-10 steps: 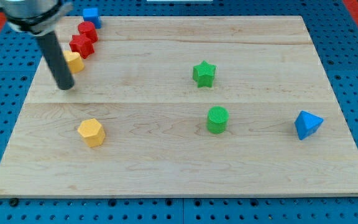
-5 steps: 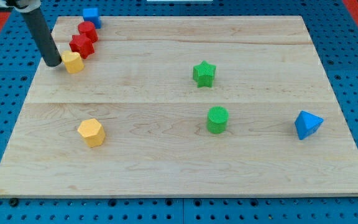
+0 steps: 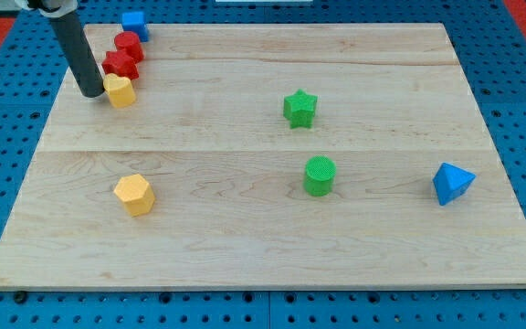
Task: Place the yellow heart below the red star
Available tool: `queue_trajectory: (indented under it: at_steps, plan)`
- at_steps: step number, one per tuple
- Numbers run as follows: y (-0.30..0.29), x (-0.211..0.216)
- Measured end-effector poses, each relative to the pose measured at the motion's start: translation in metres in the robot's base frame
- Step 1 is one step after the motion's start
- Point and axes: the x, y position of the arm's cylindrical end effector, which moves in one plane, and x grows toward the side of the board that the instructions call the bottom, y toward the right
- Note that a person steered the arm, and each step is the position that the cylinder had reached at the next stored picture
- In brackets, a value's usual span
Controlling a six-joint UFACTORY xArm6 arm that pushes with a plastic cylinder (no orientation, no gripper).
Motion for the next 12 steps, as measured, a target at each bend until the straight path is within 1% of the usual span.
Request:
queue_trajectory:
  at_steps: [5,12]
  plan:
    - [0.001,0.011]
    - [0.003,0.014]
